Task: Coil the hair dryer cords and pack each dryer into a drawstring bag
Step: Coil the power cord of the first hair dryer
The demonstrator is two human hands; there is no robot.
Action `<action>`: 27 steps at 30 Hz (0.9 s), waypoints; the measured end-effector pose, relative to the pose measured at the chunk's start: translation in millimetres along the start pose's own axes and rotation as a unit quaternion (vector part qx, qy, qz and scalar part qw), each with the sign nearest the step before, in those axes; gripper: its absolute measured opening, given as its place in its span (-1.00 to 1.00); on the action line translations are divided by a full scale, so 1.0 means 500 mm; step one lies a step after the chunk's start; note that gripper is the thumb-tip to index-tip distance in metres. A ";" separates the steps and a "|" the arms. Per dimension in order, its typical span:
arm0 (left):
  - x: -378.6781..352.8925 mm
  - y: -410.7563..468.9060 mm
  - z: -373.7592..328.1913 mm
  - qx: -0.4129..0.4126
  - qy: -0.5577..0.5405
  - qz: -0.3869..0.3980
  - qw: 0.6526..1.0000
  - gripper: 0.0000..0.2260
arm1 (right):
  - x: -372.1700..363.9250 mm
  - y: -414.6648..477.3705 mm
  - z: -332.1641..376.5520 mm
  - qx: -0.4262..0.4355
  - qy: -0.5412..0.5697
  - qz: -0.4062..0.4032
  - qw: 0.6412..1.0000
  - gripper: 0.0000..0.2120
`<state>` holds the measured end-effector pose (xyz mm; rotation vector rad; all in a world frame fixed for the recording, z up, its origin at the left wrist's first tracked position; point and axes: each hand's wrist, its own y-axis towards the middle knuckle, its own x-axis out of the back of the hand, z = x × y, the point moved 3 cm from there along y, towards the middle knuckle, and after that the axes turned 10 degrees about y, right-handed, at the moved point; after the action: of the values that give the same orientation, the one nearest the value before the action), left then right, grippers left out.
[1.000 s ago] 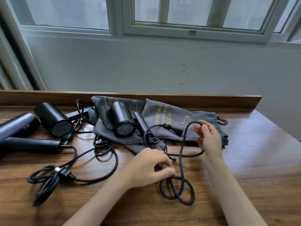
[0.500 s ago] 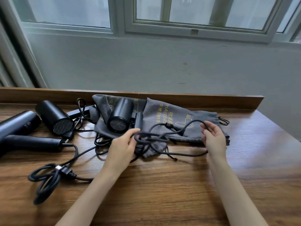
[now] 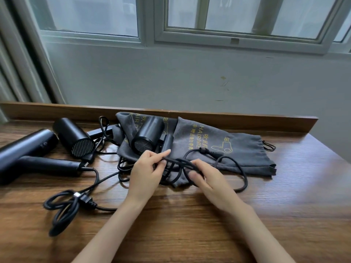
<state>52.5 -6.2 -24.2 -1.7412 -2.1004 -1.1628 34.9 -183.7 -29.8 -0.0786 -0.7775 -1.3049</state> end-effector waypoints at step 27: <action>0.008 -0.010 -0.025 0.031 -0.238 -0.118 0.963 -0.65 | 0.032 0.002 -0.014 -0.128 -0.136 -0.150 0.971 -0.69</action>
<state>42.8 -11.1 -15.6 -1.9317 -2.6477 -0.7644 39.9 -200.2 -25.9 -0.3635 -0.8719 -1.7020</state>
